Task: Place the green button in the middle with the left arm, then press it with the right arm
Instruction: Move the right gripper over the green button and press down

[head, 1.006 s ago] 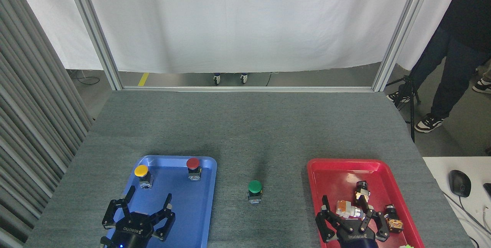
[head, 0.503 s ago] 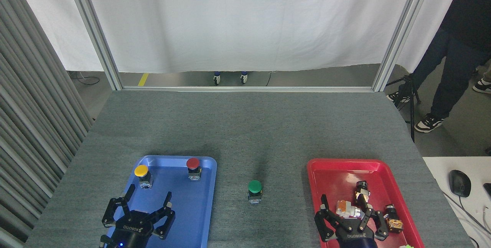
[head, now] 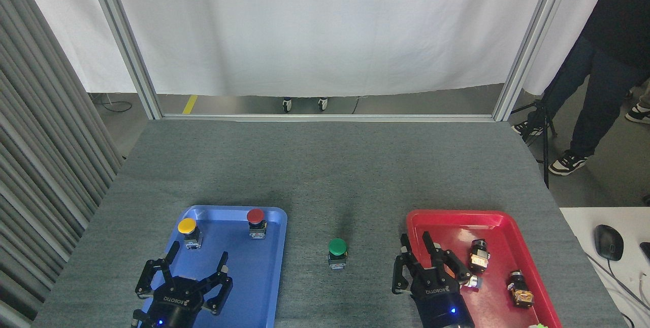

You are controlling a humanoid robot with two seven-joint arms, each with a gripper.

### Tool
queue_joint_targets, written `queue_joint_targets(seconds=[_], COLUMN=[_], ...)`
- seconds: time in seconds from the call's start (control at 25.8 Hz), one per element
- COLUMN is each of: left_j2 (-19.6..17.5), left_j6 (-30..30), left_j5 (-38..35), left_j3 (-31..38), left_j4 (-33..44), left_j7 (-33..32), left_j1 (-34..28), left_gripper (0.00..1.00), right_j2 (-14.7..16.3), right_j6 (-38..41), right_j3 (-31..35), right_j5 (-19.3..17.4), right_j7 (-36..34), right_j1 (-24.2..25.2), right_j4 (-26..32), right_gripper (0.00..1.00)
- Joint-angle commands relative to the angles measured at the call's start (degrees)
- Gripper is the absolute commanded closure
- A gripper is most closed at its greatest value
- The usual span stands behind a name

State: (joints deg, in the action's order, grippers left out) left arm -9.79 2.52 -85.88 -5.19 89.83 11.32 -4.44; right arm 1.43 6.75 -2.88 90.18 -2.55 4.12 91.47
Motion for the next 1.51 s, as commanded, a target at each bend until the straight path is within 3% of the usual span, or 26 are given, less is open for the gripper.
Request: queue_joint_targets(seconds=[0.0,0.27,0.62,0.93,1.47], left_j2=[0.04,-0.05,-0.05,0.04,0.04], left_j6=[0.03,0.29,1.26,1.17,1.17], left_j5=[0.01,-0.08,0.01,0.71,1.33], left_j3=[0.00,0.00,0.18,0.18,0.53], left_j4=[0.00,0.09,0.09,0.09,-0.18], left_j7=[0.37,0.90,0.81,0.72,0.81], left_j1=[-0.04,0.22,0.57,0.66,0.57], left_gripper=[0.00,0.00,0.00,0.00,0.00], right_j2=[-0.90,-1.43,-2.14,-3.81,-4.16], right_j6=[-1.57,-3.68,-7.54,-8.25,-8.42], right_j3=[-2.83,-8.37,-14.96,-16.63,-16.55], right_j5=[1.49,4.21,4.30,4.21,4.13], right_j7=[2.37,3.43,3.43,3.08,3.34], right_j1=[-2.28,-6.41,-13.44,-15.90,-16.16], right_j4=[-1.82,-8.24,-20.02,-27.93,-29.07], right_gripper=[1.00,1.00,1.00,1.00,1.00])
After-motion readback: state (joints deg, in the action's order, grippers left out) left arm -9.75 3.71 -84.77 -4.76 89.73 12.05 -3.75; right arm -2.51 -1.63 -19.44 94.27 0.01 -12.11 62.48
